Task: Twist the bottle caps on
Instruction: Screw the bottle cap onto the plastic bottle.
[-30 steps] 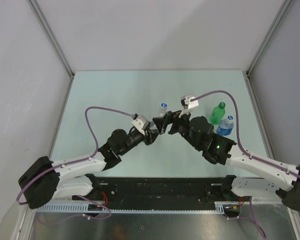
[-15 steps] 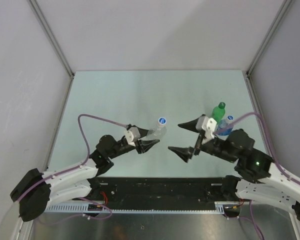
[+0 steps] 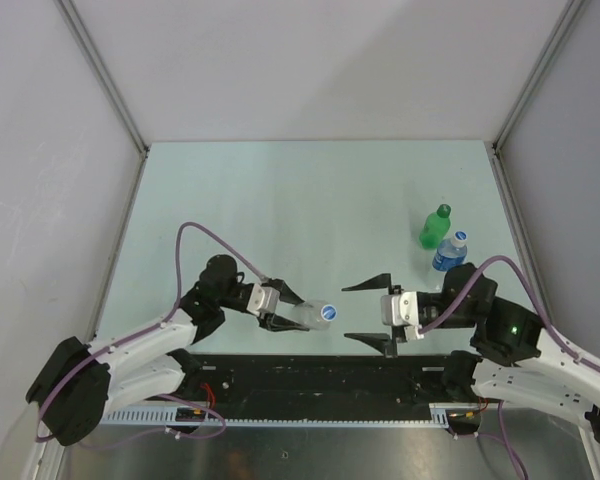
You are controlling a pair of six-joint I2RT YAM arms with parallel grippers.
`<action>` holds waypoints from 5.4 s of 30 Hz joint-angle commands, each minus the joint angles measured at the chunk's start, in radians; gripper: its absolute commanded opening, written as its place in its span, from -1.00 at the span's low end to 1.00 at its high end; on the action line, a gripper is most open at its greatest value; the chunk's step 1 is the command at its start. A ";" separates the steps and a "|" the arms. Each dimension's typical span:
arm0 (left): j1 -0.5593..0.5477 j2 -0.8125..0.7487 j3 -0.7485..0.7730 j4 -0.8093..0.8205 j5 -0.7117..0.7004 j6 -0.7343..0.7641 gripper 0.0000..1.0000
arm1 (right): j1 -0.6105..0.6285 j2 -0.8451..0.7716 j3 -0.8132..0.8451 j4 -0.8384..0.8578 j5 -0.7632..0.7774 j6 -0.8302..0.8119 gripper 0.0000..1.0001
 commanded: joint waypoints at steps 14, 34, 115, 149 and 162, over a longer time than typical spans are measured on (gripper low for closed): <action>0.007 0.027 0.106 -0.187 0.104 0.179 -1.00 | 0.002 0.170 0.089 0.015 -0.136 0.052 0.29; 0.007 0.041 0.131 -0.231 0.102 0.205 -1.00 | 0.002 0.189 0.102 -0.006 -0.181 0.033 -0.10; -0.158 0.012 0.225 0.112 -1.127 -0.234 -1.00 | 0.140 0.543 0.032 0.570 1.226 1.001 -0.07; -0.012 -0.059 0.177 -0.421 -0.274 0.271 -1.00 | 0.052 0.041 0.001 -0.019 0.178 -0.092 0.69; -0.011 -0.015 0.202 -0.431 -0.226 0.283 -1.00 | -0.041 0.124 0.001 0.040 0.027 -0.115 0.43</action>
